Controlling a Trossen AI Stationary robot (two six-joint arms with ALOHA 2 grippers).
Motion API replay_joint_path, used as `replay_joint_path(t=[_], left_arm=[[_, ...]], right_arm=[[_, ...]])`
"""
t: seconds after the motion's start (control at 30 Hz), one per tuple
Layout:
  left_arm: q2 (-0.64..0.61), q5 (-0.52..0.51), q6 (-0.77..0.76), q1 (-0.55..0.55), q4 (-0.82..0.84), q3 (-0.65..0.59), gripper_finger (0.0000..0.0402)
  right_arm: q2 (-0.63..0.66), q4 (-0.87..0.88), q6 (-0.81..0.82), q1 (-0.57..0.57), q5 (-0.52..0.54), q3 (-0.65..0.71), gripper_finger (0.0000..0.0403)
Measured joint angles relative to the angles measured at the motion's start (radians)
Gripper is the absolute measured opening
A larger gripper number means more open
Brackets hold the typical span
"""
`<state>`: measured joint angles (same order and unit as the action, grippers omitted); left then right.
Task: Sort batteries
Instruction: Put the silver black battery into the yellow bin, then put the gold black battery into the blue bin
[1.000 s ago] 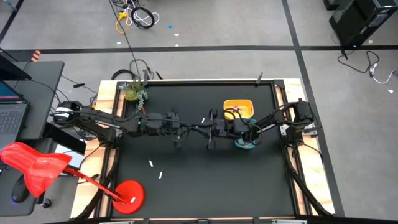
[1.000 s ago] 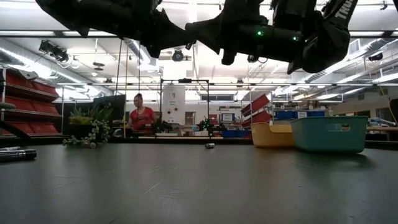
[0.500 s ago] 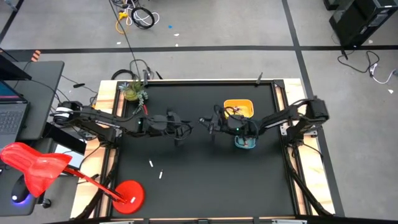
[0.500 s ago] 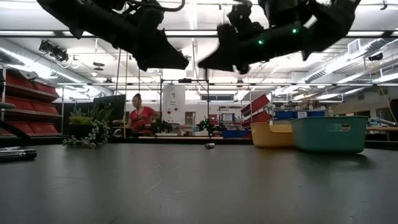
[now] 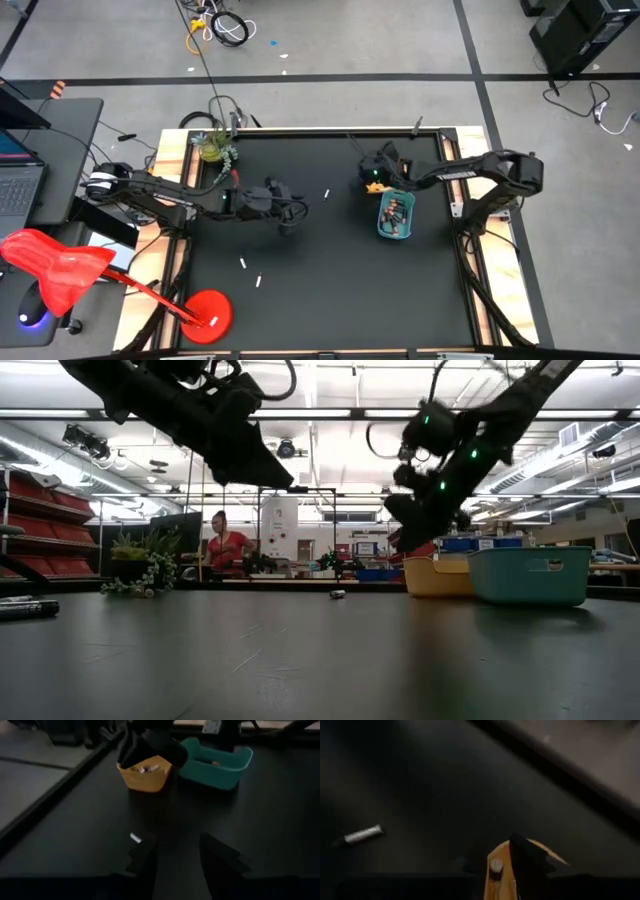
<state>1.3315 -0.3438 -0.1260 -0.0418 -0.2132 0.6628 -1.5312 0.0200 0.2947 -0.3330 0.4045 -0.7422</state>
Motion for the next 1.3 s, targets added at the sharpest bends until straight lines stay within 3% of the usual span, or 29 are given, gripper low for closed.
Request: replay_joint_path(t=[0.1, 0.2, 0.53, 0.67, 0.77, 0.97, 1.1, 1.3], left_arm=[[0.0, 0.002, -0.032, 0.0, 0.028, 0.0, 0.0147], [0.0, 0.002, -0.04, -0.003, 0.036, 0.0, 0.0147], [0.0, -0.011, -0.049, -0.013, 0.114, 0.001, 0.0147], [-0.006, -0.032, -0.096, -0.013, 0.346, 0.056, 0.0147], [-0.007, -0.051, -0.15, -0.013, 0.582, 0.124, 0.0147], [-0.004, -0.011, -0.258, -0.006, 0.961, 0.19, 0.0147], [-0.003, 0.067, -0.279, 0.024, 1.05, 0.183, 0.0147], [-0.002, 0.125, -0.248, 0.072, 1.14, 0.171, 0.0147]], right_arm=[[-0.049, -0.021, 0.004, -0.048, -0.095, -0.003, 0.011], [-0.068, -0.005, -0.015, -0.072, -0.122, 0.001, 0.0116], [0.119, -0.019, -0.088, 0.004, -0.03, 0.0, 0.0097], [0.168, -0.05, -0.133, 0.107, -0.001, 0.0, 0.0093], [0.158, -0.186, -0.161, 0.215, 0.05, 0.023, 0.0093], [0.027, -0.676, -0.248, 0.386, 0.073, 0.14, 0.0091], [-0.067, -0.876, -0.287, 0.433, 0.079, 0.183, 0.009], [-0.059, -0.905, -0.299, 0.445, 0.06, 0.182, 0.0089]])
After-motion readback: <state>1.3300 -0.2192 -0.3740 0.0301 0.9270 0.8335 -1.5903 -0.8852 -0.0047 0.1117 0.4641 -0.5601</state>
